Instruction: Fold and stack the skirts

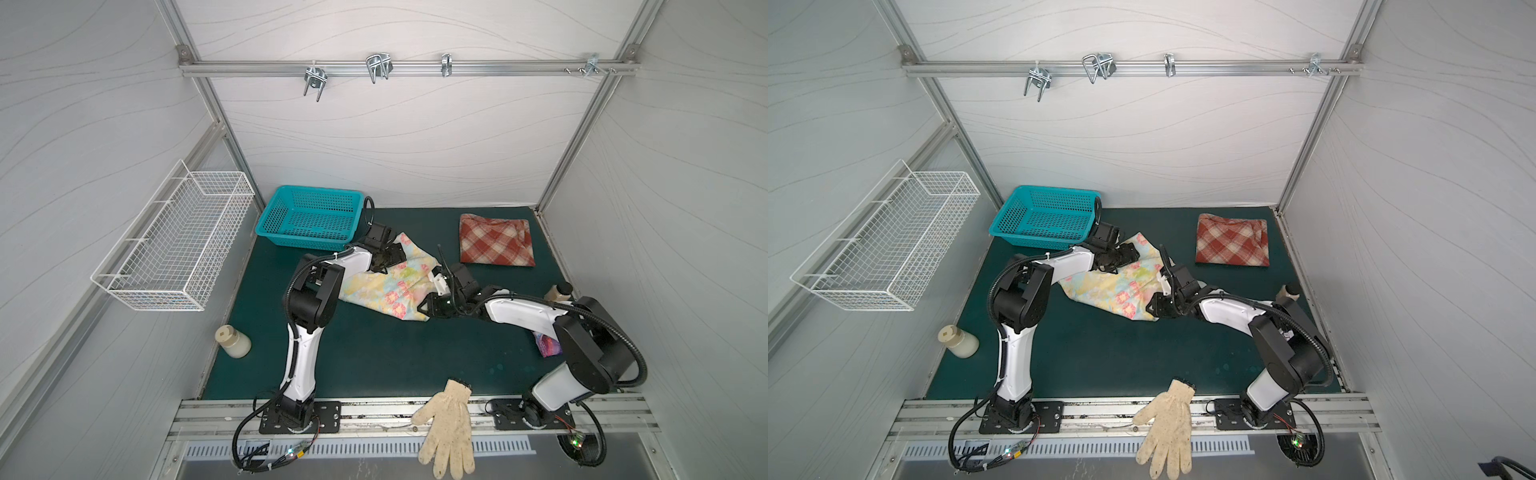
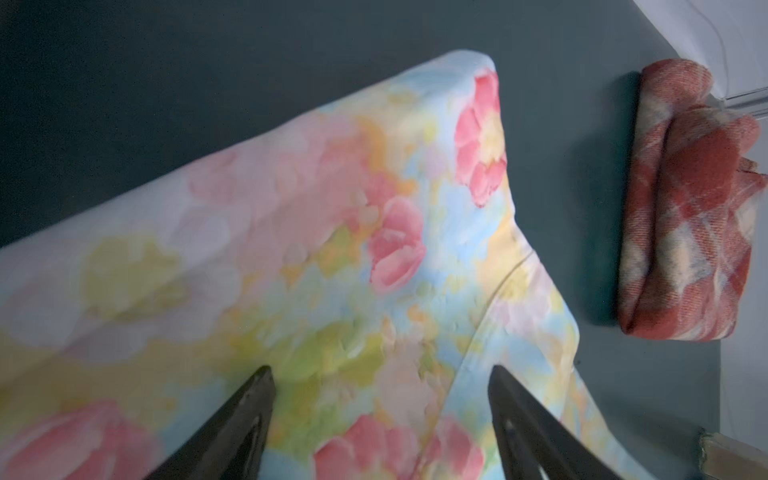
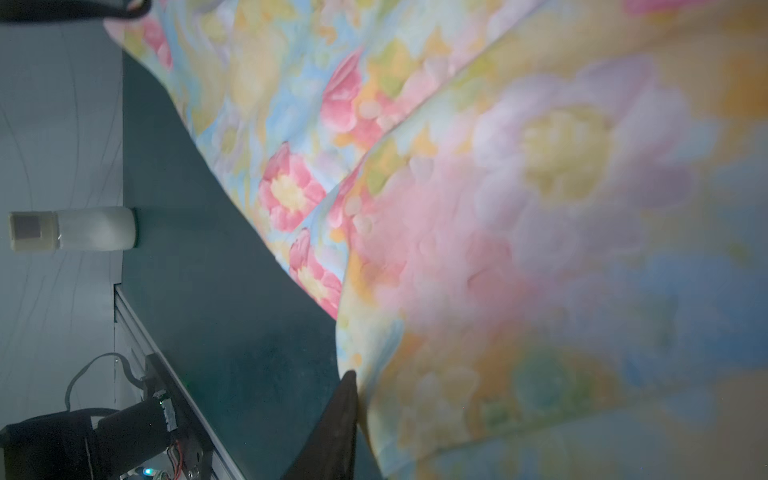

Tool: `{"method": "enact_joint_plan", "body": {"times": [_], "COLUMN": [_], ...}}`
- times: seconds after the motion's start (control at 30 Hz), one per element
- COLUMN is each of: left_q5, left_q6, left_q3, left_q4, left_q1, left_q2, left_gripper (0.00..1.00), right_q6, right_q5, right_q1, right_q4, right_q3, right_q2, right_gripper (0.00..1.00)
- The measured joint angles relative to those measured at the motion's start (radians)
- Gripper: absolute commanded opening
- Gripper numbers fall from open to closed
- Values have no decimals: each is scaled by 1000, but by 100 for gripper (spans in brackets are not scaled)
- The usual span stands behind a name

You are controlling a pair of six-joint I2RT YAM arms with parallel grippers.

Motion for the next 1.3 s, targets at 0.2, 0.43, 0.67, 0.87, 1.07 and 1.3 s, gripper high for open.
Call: {"method": "enact_joint_plan", "body": {"times": [0.2,0.43,0.67,0.87,1.07,1.3], "left_q5": [61,113,85,41,6,-15], "left_q6": [11,21,5,-69,-163,-219], "left_q3": [148,142,-72,-440,-827,-975], "left_q4": [-83,-134,-157,-74,-47,1], "left_q1": [-30,-47,-48,-48,-48,-48], "left_q2": [77,8,-372,-784,-993,-1002], "left_gripper": [81,84,87,87,87,84], "right_q6": [47,-2,-114,-146,-141,-113], "right_q5": [52,173,296,300,281,248], "right_q1": [135,192,148,60,48,48], "right_q4": [22,-75,-219,-267,-266,-218], "right_q3": [50,95,127,57,-32,-102], "right_q2": [0,-193,-405,-408,-379,-339], "right_gripper": [44,79,99,99,99,99]}}
